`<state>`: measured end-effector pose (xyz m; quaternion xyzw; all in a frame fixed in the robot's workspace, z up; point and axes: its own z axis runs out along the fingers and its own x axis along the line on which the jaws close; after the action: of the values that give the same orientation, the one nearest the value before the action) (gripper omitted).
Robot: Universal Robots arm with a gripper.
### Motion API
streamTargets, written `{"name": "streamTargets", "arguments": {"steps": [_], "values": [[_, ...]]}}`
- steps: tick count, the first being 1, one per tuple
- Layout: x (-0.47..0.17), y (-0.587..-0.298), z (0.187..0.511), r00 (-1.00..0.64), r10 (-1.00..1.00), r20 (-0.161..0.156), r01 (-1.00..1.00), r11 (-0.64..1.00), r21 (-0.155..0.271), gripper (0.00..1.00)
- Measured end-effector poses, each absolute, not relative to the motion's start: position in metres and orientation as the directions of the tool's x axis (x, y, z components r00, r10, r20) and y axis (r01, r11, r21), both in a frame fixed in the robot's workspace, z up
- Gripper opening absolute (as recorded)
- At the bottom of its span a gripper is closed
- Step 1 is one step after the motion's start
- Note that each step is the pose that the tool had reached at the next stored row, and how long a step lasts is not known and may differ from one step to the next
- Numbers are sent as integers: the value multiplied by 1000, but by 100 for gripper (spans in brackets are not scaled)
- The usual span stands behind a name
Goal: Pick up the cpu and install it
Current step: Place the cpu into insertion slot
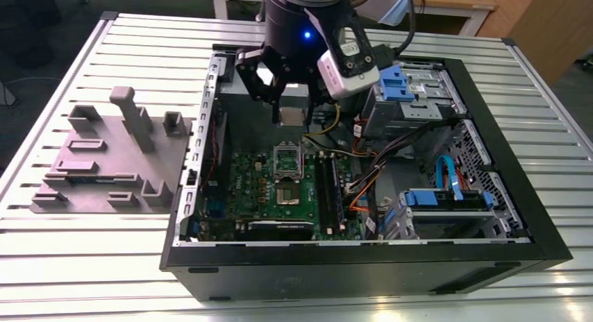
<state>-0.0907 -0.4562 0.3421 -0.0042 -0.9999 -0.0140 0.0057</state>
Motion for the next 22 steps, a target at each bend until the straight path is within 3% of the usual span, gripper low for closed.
{"name": "streamTargets", "arguments": {"steps": [22], "values": [[-91,-460,336,-1000,8,11,8,1000,28,47]]}}
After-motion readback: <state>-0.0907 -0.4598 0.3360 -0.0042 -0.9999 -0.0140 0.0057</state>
